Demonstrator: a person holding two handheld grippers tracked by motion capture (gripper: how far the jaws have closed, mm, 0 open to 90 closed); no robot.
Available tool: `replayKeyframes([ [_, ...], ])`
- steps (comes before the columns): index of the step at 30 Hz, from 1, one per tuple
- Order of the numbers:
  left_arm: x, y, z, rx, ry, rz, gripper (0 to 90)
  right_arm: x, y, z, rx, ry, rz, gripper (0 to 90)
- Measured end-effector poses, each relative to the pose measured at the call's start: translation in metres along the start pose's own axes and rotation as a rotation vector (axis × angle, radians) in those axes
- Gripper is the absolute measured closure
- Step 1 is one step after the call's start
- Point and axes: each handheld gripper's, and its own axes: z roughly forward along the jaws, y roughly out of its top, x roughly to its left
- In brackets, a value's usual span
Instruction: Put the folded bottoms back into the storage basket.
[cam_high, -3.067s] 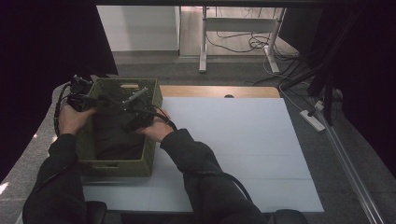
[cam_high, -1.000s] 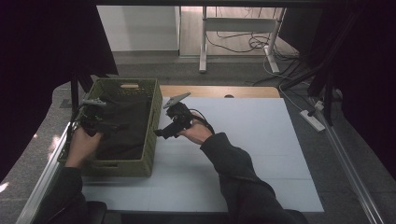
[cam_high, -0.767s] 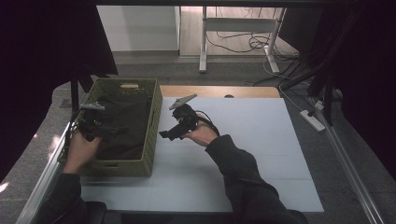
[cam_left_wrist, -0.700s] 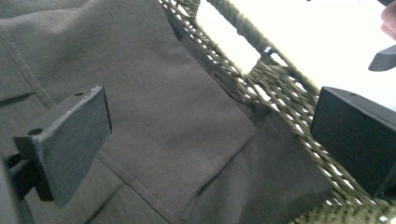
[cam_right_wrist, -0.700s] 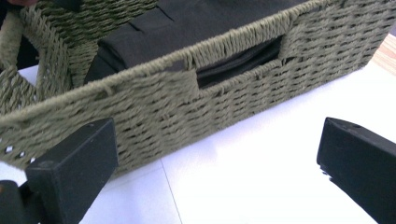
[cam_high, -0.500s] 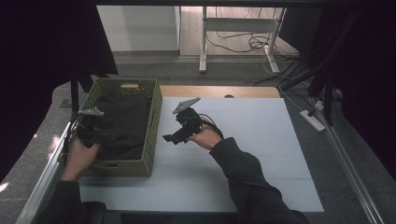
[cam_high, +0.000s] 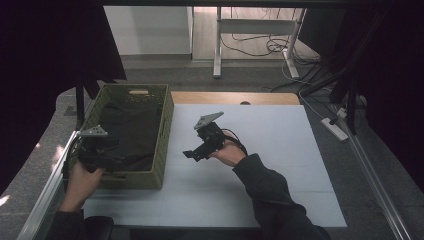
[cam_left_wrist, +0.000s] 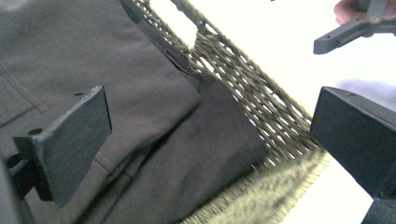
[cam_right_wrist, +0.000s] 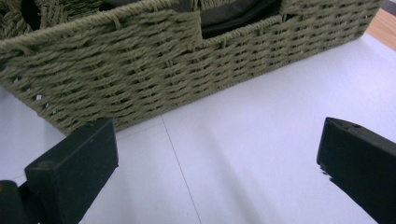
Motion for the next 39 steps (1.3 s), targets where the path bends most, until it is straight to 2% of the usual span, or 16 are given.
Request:
replayKeyframes([
  [7,-0.015,-0.015,-0.012,-0.017,0.002,0.0,0.0,-0.003,-0.011,-0.004,0.001,-0.004,0.019,0.0],
  [10,-0.023,-0.023,-0.018,-0.014,0.012,0.016,0.0,-0.002,-0.015,-0.004,0.006,-0.005,0.021,0.0],
  [17,-0.036,-0.042,-0.032,-0.042,0.015,0.001,0.0,-0.001,-0.024,-0.004,0.02,-0.018,0.018,0.0],
  [25,-0.051,-0.065,-0.036,-0.036,0.029,0.023,0.0,-0.001,-0.029,-0.007,0.02,-0.019,0.023,0.0],
  [30,-0.052,-0.081,-0.035,-0.033,0.037,0.035,0.0,0.001,-0.031,-0.01,0.016,-0.018,0.022,0.0],
  [36,-0.045,-0.095,-0.031,-0.039,0.023,0.013,0.0,0.005,-0.035,-0.015,0.016,-0.014,0.018,0.0],
  [39,-0.042,-0.101,-0.027,-0.022,0.056,0.021,0.0,0.005,-0.037,-0.017,0.017,-0.014,0.019,0.0],
])
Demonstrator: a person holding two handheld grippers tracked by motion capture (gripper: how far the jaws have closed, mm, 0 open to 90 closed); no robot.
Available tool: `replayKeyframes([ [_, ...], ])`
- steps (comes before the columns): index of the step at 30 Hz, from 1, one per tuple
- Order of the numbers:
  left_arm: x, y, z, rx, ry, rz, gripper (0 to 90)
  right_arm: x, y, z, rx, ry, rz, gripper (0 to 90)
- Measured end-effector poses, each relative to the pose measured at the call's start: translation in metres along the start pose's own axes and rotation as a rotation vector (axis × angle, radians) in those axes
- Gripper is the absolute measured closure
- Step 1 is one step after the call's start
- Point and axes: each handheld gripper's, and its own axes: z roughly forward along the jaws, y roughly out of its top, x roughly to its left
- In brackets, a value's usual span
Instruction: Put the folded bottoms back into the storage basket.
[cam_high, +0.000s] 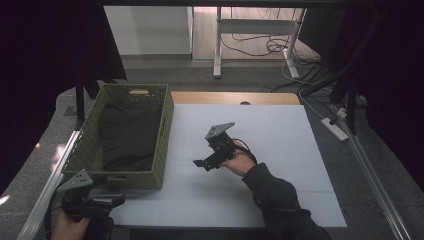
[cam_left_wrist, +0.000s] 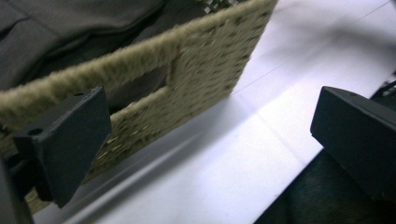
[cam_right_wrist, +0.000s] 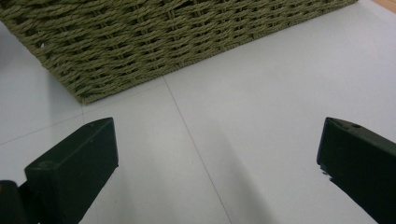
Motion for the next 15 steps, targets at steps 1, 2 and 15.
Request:
replayKeyframes([
  [1,0.001,-0.001,0.001,0.006,0.004,0.0,0.0,0.0,-0.001,-0.001,0.001,-0.001,-0.002,0.0],
  [2,0.002,-0.003,0.002,0.008,0.001,0.0,0.0,0.0,-0.001,-0.002,0.001,-0.001,0.0,0.0],
  [15,0.012,-0.013,0.01,-0.01,0.041,-0.005,0.0,-0.001,-0.01,-0.019,-0.021,-0.019,0.013,0.0],
])
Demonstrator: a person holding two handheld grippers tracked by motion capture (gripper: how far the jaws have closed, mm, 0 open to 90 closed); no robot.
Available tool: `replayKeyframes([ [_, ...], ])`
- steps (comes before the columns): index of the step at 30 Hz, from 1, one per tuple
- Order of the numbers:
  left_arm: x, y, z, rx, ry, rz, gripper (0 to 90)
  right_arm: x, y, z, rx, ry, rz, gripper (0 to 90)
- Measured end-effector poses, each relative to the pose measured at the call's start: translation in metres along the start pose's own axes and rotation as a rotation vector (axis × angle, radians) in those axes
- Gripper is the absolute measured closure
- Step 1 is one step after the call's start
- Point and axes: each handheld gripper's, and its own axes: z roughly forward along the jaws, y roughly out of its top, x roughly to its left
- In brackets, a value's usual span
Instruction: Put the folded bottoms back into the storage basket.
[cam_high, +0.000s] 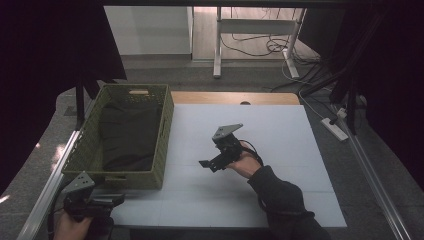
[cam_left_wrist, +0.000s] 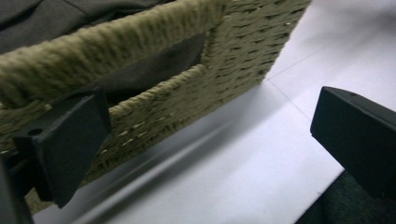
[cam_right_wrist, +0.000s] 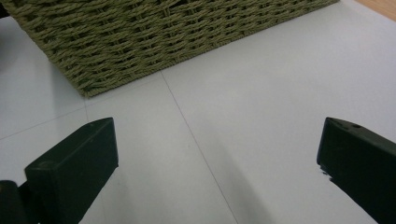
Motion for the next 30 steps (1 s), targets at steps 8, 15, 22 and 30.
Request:
replayKeyframes([
  [8,0.006,-0.001,-0.001,-0.026,-0.029,-0.043,0.0,-0.002,-0.01,-0.012,-0.011,-0.019,0.013,0.0],
  [15,0.006,-0.001,0.0,-0.021,-0.034,-0.043,0.0,-0.002,-0.022,-0.023,-0.012,-0.038,0.023,0.0],
  [22,0.006,0.0,0.001,-0.011,-0.034,-0.036,0.0,-0.004,-0.034,-0.038,-0.026,-0.054,0.04,0.0],
  [30,0.006,0.0,0.002,-0.002,-0.038,-0.038,0.0,-0.005,-0.045,-0.051,-0.034,-0.072,0.047,0.0],
])
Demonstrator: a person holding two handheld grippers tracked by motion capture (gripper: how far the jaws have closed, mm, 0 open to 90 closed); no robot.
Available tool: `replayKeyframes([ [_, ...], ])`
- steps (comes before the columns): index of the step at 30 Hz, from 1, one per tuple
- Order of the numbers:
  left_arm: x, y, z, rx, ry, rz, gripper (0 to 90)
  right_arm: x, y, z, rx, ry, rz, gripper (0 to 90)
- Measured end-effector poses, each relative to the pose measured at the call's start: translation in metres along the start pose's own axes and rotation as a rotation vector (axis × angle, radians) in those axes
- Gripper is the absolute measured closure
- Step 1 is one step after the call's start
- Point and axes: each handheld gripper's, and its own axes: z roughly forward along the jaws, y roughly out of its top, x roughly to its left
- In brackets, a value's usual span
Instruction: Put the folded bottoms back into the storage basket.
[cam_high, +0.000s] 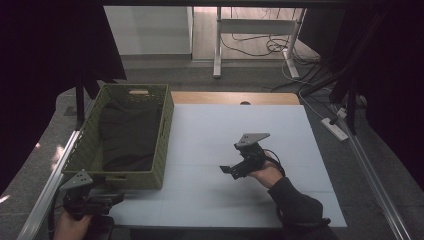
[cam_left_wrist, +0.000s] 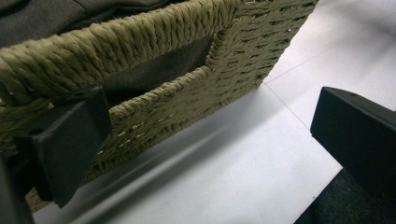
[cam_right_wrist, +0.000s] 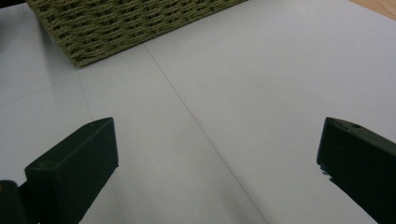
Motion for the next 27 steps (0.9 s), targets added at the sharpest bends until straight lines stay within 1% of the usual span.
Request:
replayKeyframes([
  [8,0.0,0.0,0.001,0.003,-0.001,-0.001,0.0,0.002,-0.008,-0.007,0.016,-0.019,-0.01,0.0],
  [16,0.0,0.001,0.001,0.011,0.0,0.001,0.0,-0.003,-0.019,-0.017,0.025,-0.046,-0.007,0.0],
  [18,0.0,0.001,0.002,0.013,0.0,0.001,0.0,-0.003,-0.022,-0.02,0.027,-0.054,0.002,0.0],
  [22,0.0,0.001,0.002,0.017,0.004,0.002,0.0,-0.001,-0.025,-0.025,0.009,-0.055,0.021,0.0],
  [27,0.0,0.001,0.002,0.019,0.006,-0.001,0.2,0.003,-0.028,-0.03,-0.001,-0.055,0.027,0.0],
])
